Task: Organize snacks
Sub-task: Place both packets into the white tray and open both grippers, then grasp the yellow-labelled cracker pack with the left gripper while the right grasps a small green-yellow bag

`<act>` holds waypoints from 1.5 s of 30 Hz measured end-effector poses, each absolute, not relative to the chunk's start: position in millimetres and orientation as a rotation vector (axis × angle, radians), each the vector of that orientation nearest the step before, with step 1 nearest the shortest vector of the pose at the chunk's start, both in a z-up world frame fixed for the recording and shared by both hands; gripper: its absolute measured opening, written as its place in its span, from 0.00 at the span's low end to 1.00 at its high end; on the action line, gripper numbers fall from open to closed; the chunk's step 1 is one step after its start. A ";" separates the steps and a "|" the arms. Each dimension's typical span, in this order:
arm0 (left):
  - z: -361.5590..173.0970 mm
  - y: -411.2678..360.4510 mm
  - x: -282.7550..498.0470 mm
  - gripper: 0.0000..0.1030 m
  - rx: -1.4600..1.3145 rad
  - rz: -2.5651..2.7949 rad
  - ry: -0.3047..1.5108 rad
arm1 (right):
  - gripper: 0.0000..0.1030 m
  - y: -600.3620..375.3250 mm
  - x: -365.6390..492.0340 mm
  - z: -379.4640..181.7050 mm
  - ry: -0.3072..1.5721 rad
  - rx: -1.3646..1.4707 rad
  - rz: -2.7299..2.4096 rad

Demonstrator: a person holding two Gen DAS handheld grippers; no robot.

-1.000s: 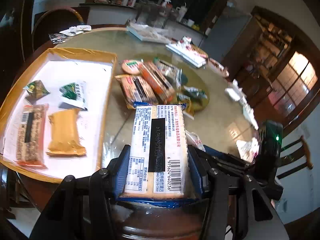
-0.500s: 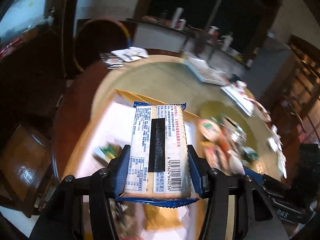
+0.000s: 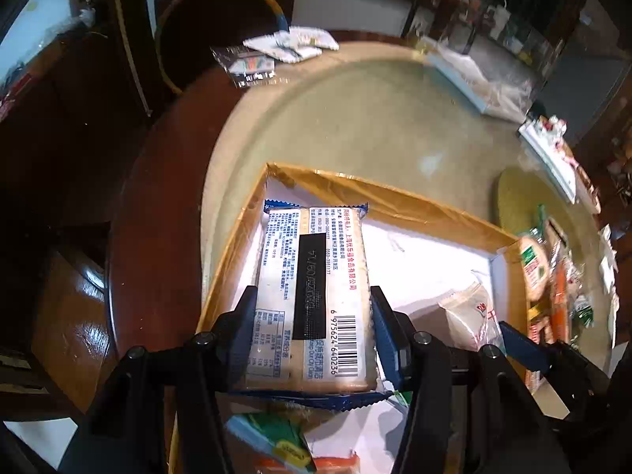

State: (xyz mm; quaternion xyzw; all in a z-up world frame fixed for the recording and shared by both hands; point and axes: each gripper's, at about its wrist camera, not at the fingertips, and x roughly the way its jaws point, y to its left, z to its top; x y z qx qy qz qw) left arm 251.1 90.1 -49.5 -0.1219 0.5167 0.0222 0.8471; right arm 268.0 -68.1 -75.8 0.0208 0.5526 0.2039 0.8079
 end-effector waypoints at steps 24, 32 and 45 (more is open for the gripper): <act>4.9 -50.3 119.4 0.80 -0.263 -0.271 0.903 | 0.70 -297.4 134.1 -25.6 0.962 0.417 0.291; -1.9 -93.9 108.7 0.80 -0.204 -0.247 0.940 | 0.64 -349.9 170.2 -49.2 1.055 0.420 0.187; -9.7 -107.1 142.4 0.80 -0.188 -0.201 0.980 | 0.35 -323.4 182.6 -68.1 1.174 0.264 0.117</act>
